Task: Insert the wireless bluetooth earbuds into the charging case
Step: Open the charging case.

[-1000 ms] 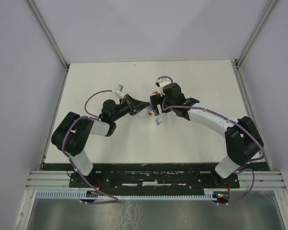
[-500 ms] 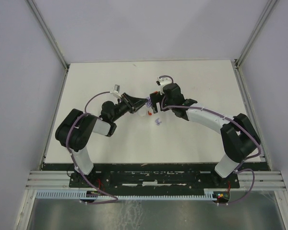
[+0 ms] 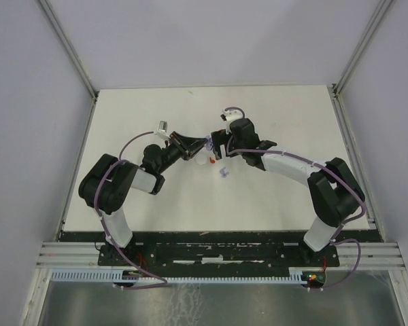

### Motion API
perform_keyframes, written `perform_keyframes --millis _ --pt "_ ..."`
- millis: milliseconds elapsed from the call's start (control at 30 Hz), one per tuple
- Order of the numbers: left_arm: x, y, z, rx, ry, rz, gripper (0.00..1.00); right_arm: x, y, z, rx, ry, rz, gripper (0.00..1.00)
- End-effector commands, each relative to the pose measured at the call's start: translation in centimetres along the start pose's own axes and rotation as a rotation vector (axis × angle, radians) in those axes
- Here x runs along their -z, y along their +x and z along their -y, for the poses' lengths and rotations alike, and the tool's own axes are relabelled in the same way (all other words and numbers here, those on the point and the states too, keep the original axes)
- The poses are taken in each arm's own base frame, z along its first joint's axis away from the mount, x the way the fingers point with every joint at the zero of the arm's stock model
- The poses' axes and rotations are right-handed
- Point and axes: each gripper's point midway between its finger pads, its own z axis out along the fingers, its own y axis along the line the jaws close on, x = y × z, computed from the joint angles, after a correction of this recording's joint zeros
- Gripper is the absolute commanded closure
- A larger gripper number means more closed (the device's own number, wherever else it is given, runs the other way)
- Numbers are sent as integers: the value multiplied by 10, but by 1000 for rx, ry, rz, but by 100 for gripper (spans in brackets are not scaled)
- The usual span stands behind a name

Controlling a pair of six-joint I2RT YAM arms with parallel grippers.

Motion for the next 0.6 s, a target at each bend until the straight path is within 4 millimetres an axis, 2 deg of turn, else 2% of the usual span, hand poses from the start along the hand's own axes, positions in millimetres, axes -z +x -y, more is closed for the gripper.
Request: perform_keyframes --millis 0,300,567 --pt "4 26 28 14 104 -107 77 -3 -45 -27 -37 -92 142 2" --pt "5 26 27 18 103 -106 67 -13 -43 -31 -47 -108 131 2" --pt "4 26 26 23 100 -103 66 -17 -39 -31 -48 -109 116 2"
